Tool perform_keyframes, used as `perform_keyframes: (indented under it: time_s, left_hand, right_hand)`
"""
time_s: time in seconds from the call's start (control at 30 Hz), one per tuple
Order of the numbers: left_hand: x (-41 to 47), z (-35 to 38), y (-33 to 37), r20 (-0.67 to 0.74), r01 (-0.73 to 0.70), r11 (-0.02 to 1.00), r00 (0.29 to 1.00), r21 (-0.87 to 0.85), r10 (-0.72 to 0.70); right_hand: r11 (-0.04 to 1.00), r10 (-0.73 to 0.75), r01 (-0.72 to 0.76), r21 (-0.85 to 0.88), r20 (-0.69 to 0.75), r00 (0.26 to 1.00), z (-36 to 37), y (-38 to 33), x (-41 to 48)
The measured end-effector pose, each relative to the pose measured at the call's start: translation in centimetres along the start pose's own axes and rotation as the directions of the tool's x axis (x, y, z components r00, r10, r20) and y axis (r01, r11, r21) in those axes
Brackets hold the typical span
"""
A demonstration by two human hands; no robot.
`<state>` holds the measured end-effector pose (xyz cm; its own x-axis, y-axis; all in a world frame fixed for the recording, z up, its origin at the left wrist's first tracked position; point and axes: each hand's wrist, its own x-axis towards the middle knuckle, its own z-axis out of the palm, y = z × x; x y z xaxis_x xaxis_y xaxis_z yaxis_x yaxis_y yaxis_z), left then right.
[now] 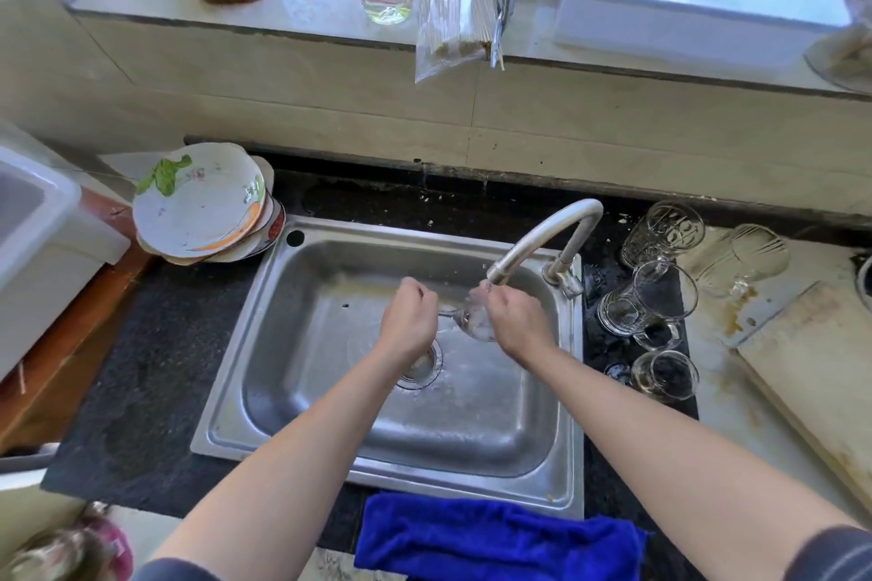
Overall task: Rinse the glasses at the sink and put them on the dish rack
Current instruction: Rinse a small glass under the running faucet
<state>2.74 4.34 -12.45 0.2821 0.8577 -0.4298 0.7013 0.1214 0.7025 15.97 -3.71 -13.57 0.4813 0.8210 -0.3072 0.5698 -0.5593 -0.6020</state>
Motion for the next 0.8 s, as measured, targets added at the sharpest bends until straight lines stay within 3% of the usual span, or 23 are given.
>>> perform_keyframes:
  time_s: [0.03,0.1,0.17,0.27,0.33,0.4,0.53,0.63,0.7,0.77,0.8]
  left_hand:
    - [-0.2,-0.1,0.0,-0.011,-0.003,1.000,1.000,0.006,0.003]
    - [-0.2,-0.4,-0.1,-0.027,-0.006,1.000,1.000,-0.012,0.005]
    - [-0.2,-0.6,-0.1,-0.032,-0.027,0.999,0.999,-0.022,0.027]
    - [-0.5,-0.7,0.0,-0.042,-0.047,0.999,0.998,-0.007,0.047]
    - [-0.5,-0.9,-0.2,-0.068,-0.054,0.998,0.996,-0.027,0.052]
    - [-0.4,-0.9,-0.2,-0.084,-0.071,0.996,0.994,-0.051,0.066]
    - [-0.9,-0.7,0.0,-0.097,-0.060,0.995,0.994,-0.080,0.052]
    - [-0.1,-0.4,-0.6,-0.116,0.110,0.967,0.984,-0.231,-0.139]
    - [0.0,0.0,-0.5,0.014,0.283,0.869,0.953,-0.405,-0.304]
    - [-0.3,0.4,0.0,0.229,0.458,0.703,0.887,-0.545,-0.401]
    - [-0.6,0.4,0.0,0.318,0.529,0.624,0.848,-0.576,-0.425]
  right_hand:
    - [0.998,0.051,-0.052,-0.022,-0.017,0.999,0.0,-0.1,0.3]
    - [0.992,-0.084,0.075,-0.104,-0.080,0.993,0.3,-1.3,-0.4]
    - [0.980,-0.181,0.179,-0.090,-0.016,0.983,0.5,-1.7,-0.9]
    - [1.000,0.017,-0.017,-0.024,0.011,1.000,-0.4,-0.8,0.6]
    - [0.998,-0.061,0.060,-0.034,-0.039,0.997,-0.2,-1.1,0.6]
    - [0.984,-0.171,0.172,-0.046,0.015,0.985,0.2,-1.4,0.1]
    - [0.999,-0.039,0.036,-0.039,-0.060,0.997,-0.3,-0.3,1.1]
    - [0.943,-0.301,0.283,-0.173,-0.083,0.950,0.2,-0.9,-0.1]
    - [0.956,-0.263,0.246,-0.159,-0.093,0.960,0.4,-0.7,0.0]
    - [0.983,-0.156,0.134,-0.126,-0.181,0.971,0.4,-1.0,0.3]
    - [0.974,-0.179,0.145,-0.174,-0.198,0.964,0.4,-1.3,0.0]
